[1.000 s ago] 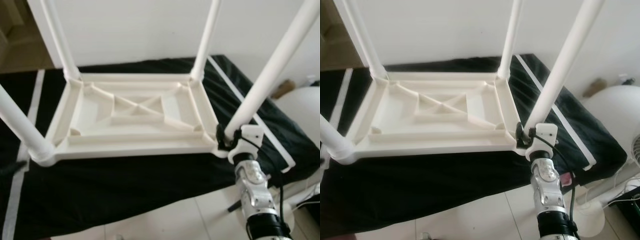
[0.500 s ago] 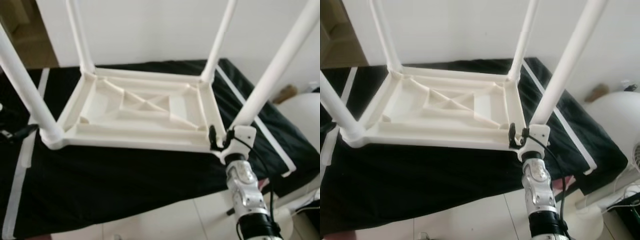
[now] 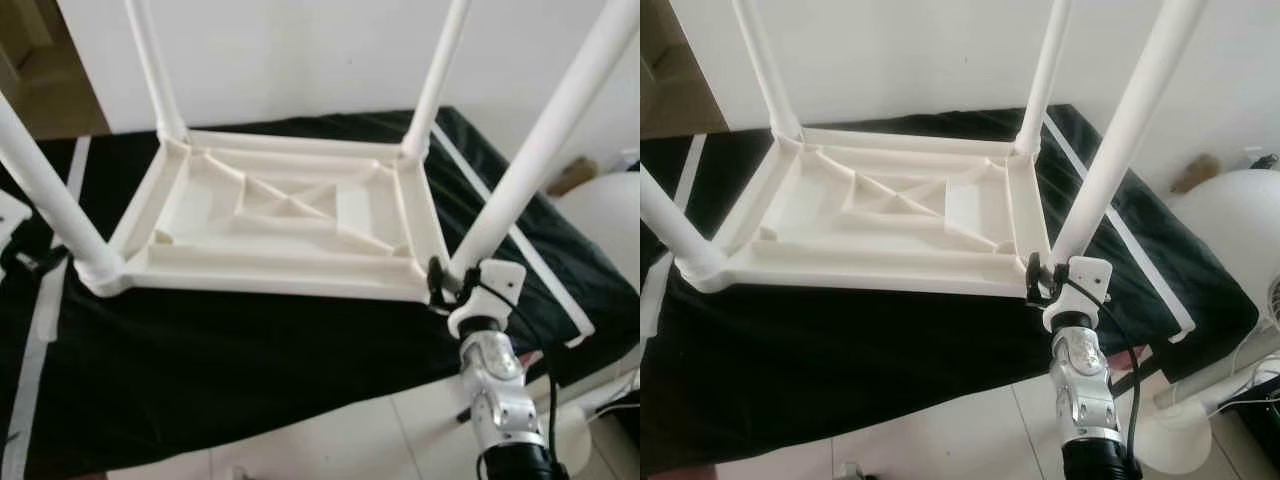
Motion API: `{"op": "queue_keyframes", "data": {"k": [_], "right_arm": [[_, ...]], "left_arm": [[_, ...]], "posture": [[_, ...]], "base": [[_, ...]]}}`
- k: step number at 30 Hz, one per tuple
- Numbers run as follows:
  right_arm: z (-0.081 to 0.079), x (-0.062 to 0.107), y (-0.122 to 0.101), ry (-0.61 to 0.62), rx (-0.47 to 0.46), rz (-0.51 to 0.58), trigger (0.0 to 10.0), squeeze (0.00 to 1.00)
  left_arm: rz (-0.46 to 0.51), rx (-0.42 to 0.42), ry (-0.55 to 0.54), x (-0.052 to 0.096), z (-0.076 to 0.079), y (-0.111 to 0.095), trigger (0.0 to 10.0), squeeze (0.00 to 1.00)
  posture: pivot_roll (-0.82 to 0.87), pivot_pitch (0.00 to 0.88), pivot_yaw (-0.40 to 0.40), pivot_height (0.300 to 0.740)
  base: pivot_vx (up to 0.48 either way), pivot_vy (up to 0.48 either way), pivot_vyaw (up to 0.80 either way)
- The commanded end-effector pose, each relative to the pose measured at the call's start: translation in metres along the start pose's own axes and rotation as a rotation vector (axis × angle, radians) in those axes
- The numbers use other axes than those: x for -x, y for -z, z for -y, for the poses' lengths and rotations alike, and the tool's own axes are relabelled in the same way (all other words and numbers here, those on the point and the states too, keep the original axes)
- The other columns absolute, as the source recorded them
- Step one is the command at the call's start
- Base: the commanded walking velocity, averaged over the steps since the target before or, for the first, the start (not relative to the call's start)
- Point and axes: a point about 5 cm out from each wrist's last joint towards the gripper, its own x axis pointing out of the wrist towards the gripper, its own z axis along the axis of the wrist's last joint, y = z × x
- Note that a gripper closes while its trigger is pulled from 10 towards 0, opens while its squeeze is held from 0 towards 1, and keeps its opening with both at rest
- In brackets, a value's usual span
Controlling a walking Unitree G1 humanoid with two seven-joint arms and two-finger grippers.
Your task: Building children table
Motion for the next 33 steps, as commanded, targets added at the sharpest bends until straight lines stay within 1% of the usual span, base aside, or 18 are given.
{"op": "queue_keyframes", "data": {"k": [1, 2, 4, 10, 14, 18, 19, 22, 24, 25, 26, 27, 28, 29, 30, 31, 32, 33], "right_arm": [[-0.002, 0.004, 0.003, 0.002, 0.001, -0.011, 10.0, 0.0], [-0.005, 0.005, 0.004, -0.005, 0.005, -0.009, 10.0, 0.0], [-0.013, 0.01, 0.008, -0.026, -0.009, -0.019, 10.0, 0.0], [-0.027, 0.022, 0.012, -0.087, -0.016, -0.037, 10.0, 0.0], [-0.028, 0.027, 0.014, -0.103, -0.017, -0.044, 10.0, 0.0], [-0.026, 0.03, 0.015, -0.115, 0.0, -0.049, 10.0, 0.0], [-0.026, 0.03, 0.015, -0.115, 0.0, -0.049, 10.0, 0.0], [-0.018, 0.032, 0.017, -0.103, 0.013, -0.063, 10.0, 0.0], [-0.017, 0.033, 0.017, -0.099, 0.011, -0.066, 10.0, 0.0], [-0.016, 0.034, 0.017, -0.1, 0.011, -0.07, 10.0, 0.0], [-0.016, 0.034, 0.017, -0.1, 0.011, -0.07, 10.0, 0.0], [-0.016, 0.034, 0.017, -0.101, 0.011, -0.073, 10.0, 0.0], [-0.017, 0.036, 0.019, -0.104, 0.009, -0.087, 10.0, 0.0], [-0.017, 0.036, 0.019, -0.104, 0.009, -0.087, 10.0, 0.0], [-0.017, 0.037, 0.022, -0.104, 0.014, -0.1, 10.0, 0.0], [-0.017, 0.037, 0.022, -0.104, 0.014, -0.1, 10.0, 0.0], [-0.017, 0.038, 0.023, -0.1, 0.014, -0.108, 10.0, 0.0], [-0.017, 0.038, 0.023, -0.1, 0.014, -0.108, 10.0, 0.0]], "left_arm": [[0.04, 0.008, -0.315, -0.002, -0.013, -0.006, 10.0, 0.0], [0.046, 0.047, -0.352, -0.001, -0.016, -0.005, 10.0, 0.0], [0.074, 0.195, -0.424, 0.002, -0.021, 0.0, 10.0, 0.0], [0.024, 0.19, -0.502, 0.001, -0.017, 0.011, 10.0, 0.0], [0.008, 0.182, -0.52, 0.0, -0.014, 0.015, 10.0, 0.0], [0.018, 0.236, -0.556, 0.001, -0.013, 0.018, 10.0, 0.0], [0.018, 0.236, -0.556, 0.001, -0.013, 0.018, 10.0, 0.0], [0.078, 0.346, -0.532, -0.007, -0.003, 0.019, 10.0, 0.0], [0.094, 0.355, -0.533, -0.008, -0.001, 0.017, 10.0, 0.0], [0.125, 0.399, -0.524, -0.011, 0.001, 0.015, 10.0, 0.0], [0.125, 0.399, -0.524, -0.011, 0.001, 0.015, 10.0, 0.0], [0.147, 0.431, -0.516, -0.013, 0.002, 0.013, 10.0, 0.0], [0.204, 0.5, -0.485, -0.017, 0.006, 0.009, 10.0, 0.0], [0.204, 0.5, -0.485, -0.017, 0.006, 0.009, 10.0, 0.0], [0.251, 0.541, -0.455, -0.021, 0.009, 0.005, 10.0, 0.0], [0.251, 0.541, -0.455, -0.021, 0.009, 0.005, 10.0, 0.0], [0.306, 0.578, -0.382, -0.027, 0.017, -0.001, 10.0, 0.0], [0.306, 0.578, -0.382, -0.027, 0.017, -0.001, 10.0, 0.0]], "posture": [[0.01, 0.085, 0.004, 0.74], [0.01, 0.085, 0.001, 0.74], [0.01, 0.086, 0.0, 0.74], [0.0, 0.093, -0.014, 0.74], [0.0, 0.09, -0.015, 0.74], [0.0, 0.086, -0.018, 0.74], [0.0, 0.086, -0.018, 0.74], [0.0, 0.084, -0.02, 0.74], [0.0, 0.083, -0.024, 0.74], [0.0, 0.082, -0.023, 0.74], [0.0, 0.082, -0.023, 0.74], [-0.01, 0.082, -0.023, 0.74], [0.0, 0.082, -0.024, 0.74], [0.0, 0.082, -0.024, 0.74], [-0.01, 0.08, -0.024, 0.74], [-0.01, 0.08, -0.024, 0.74], [0.0, 0.081, -0.026, 0.74], [0.0, 0.081, -0.026, 0.74]], "base": [[0.0, 0.0, 0.0], [0.0, 0.0, 0.0], [0.0, 0.0, 0.0], [0.0, 0.0, 0.0], [0.0, 0.0, 0.0], [0.0, 0.0, 0.0], [0.0, 0.0, 0.0], [0.0, 0.0, 0.0], [0.0, 0.0, 0.0], [0.0, 0.0, 0.0], [0.0, 0.0, 0.0], [0.0, 0.0, 0.0], [0.0, 0.0, 0.0], [0.0, 0.0, 0.0], [0.0, 0.0, 0.0], [0.0, 0.0, 0.0], [0.0, 0.0, 0.0], [0.0, 0.0, 0.0]]}}
